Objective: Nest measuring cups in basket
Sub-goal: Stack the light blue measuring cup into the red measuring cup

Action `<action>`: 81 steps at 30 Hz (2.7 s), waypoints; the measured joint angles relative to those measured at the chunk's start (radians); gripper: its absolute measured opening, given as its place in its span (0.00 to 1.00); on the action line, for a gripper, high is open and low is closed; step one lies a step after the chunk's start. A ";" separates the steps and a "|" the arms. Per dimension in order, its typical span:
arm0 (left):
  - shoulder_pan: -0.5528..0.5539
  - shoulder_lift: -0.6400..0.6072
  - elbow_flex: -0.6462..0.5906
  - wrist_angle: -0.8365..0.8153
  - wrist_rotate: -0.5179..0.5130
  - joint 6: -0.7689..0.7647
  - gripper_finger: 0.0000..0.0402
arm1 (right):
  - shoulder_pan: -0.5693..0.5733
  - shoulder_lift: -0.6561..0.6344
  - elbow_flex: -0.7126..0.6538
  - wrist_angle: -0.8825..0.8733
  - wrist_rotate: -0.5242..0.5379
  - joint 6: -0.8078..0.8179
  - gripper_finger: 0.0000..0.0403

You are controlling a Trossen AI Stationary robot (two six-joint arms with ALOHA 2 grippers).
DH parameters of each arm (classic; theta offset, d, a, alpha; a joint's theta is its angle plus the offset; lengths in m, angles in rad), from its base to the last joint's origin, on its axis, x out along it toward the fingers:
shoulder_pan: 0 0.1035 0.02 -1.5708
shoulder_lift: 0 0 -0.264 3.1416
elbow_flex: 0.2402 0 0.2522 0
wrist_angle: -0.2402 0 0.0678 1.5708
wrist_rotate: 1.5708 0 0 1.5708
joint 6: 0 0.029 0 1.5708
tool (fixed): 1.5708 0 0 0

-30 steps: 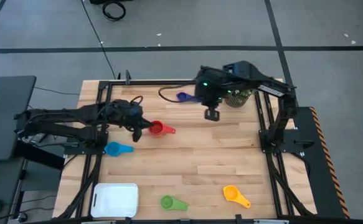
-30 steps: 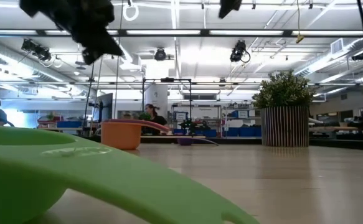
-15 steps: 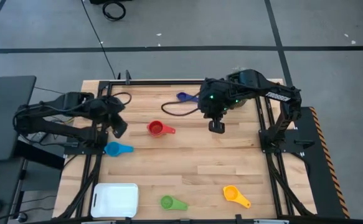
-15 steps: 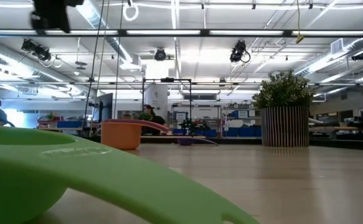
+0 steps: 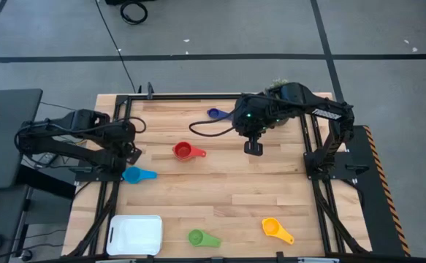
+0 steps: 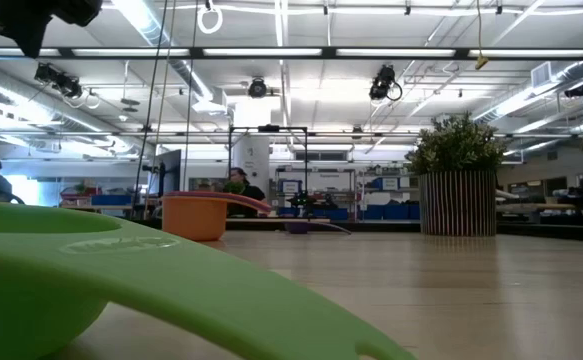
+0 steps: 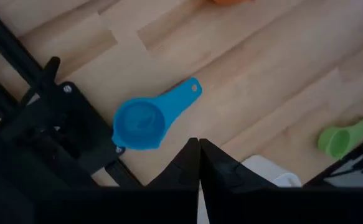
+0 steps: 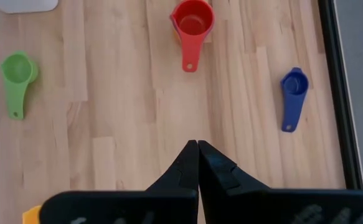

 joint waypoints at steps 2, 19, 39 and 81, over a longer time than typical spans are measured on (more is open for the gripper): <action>-0.002 -0.001 -0.012 0.010 0.001 0.024 0.06 | -0.005 0.000 0.000 0.000 -0.004 -0.001 0.01; -0.002 0.000 -0.386 0.205 0.247 0.053 0.16 | -0.008 0.000 0.000 0.000 -0.009 -0.008 0.01; -0.003 0.000 -0.525 0.375 0.245 0.133 0.24 | -0.009 0.000 0.000 0.000 -0.026 -0.005 0.01; -0.131 0.280 -0.553 0.469 0.183 -0.060 0.26 | -0.012 0.001 0.000 0.000 -0.027 0.000 0.01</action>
